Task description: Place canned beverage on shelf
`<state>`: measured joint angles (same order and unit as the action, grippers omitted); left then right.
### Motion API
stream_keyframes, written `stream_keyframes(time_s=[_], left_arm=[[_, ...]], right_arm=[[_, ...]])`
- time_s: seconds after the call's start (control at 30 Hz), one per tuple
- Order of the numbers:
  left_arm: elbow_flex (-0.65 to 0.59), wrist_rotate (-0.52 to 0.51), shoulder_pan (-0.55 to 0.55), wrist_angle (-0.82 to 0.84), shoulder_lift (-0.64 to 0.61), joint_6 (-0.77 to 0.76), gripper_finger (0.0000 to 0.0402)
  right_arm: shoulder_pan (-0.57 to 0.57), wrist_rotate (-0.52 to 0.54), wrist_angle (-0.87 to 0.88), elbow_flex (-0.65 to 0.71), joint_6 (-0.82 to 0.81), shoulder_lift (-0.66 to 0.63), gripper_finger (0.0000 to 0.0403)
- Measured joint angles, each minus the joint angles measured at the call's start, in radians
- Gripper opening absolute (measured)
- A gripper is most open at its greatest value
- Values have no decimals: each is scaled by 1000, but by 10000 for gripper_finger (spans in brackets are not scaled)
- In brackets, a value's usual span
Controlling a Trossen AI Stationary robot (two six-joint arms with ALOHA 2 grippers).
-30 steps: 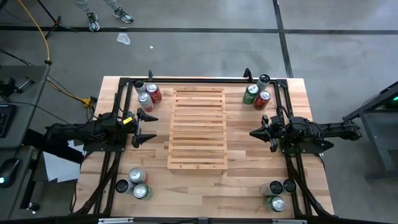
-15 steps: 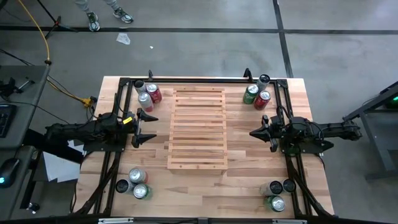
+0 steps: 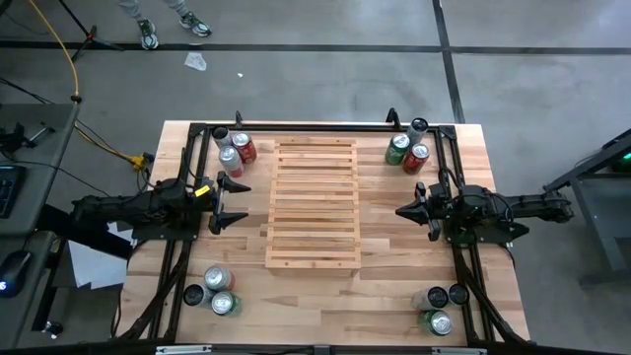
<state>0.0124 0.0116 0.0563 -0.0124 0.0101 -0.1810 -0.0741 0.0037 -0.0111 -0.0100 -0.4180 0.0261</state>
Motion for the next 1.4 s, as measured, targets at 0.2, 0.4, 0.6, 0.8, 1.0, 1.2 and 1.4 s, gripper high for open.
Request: stream_keyframes(time_s=[0.2,0.4,0.6,0.8,1.0,1.2,1.4], left_arm=[[0,0,0,0,0,0,392],[0,0,0,0,0,0,392],[0,0,0,0,0,0,392],[0,0,0,0,0,0,392],[0,0,0,0,0,0,392],[0,0,0,0,0,0,392],[0,0,0,0,0,0,392]], right_arm=[[0,0,0,0,0,0,0],[0,0,0,0,0,0,0],[0,0,0,0,0,0,0],[0,0,0,0,0,0,0],[0,0,0,0,0,0,0],[0,0,0,0,0,0,0],[0,3,-6,0,-17,0,0]])
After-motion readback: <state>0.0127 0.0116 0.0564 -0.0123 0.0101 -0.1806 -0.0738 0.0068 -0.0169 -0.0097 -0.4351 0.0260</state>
